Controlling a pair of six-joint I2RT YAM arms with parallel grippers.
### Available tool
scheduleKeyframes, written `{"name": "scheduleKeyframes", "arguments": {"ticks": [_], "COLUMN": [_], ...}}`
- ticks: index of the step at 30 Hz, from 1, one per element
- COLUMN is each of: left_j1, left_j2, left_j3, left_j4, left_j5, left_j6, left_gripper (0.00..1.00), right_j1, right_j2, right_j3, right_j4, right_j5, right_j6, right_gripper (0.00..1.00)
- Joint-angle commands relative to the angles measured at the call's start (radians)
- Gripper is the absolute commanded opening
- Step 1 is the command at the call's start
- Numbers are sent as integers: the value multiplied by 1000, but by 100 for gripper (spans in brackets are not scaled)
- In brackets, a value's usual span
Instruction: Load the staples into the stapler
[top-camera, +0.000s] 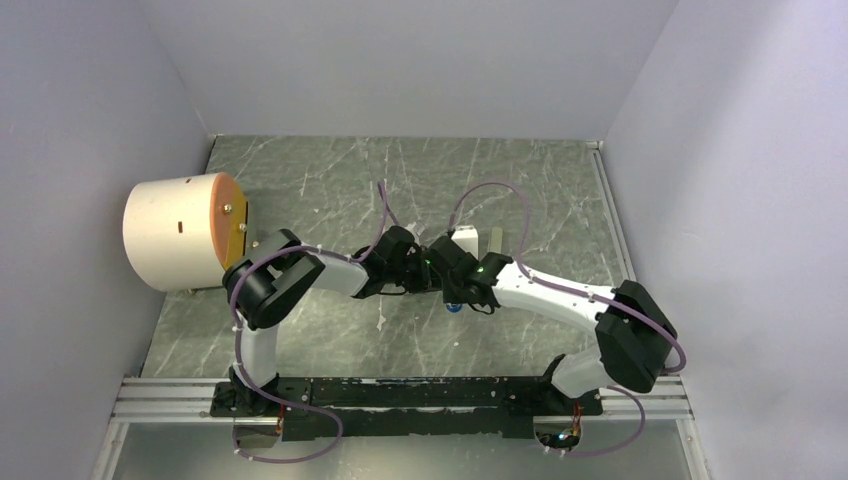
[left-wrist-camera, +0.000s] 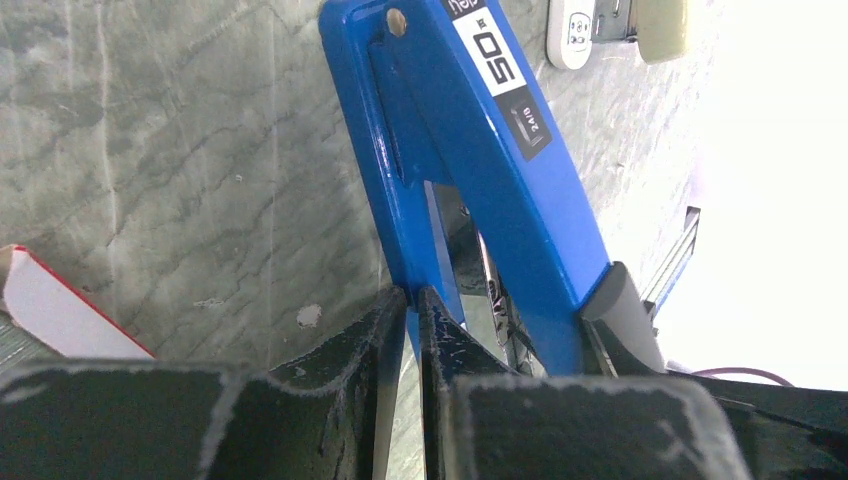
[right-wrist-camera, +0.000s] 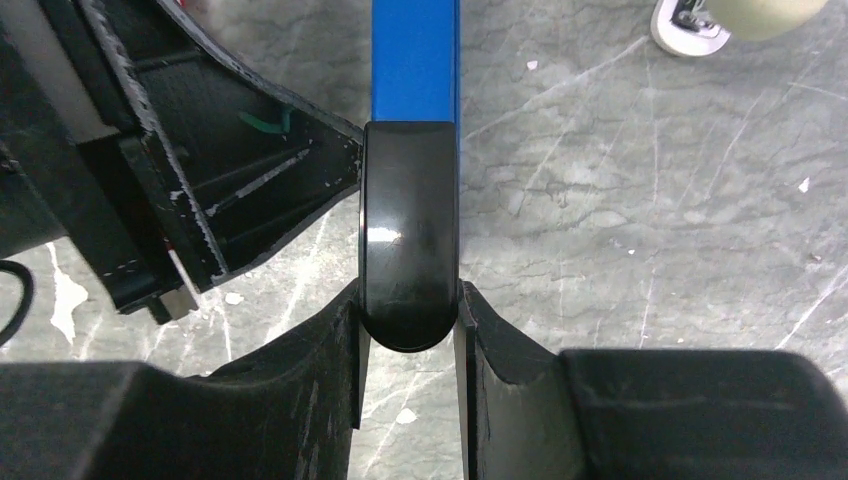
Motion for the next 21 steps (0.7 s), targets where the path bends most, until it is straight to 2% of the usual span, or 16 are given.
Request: {"name": "scheduleKeyframes", "arguments": {"ticks": [1,17,21], "left_j1": [0,-1,-1], "left_j2": [111,28,-4], "left_j3": [-71,-104,-108], "left_j4": [-272,-206,-215], "left_j5": [-167,-110,-109], "left_j6": [108,137,147], "left_gripper": [20,20,21], "right_j1": [9,10,8], "right_j2": [33,259,220], "right_j3": [-40,-96,-43], "right_j4": [37,78,47], "right_j5": [-14,-73,-39], "right_j6": [33,54,50], "right_gripper": [14,11,21]}}
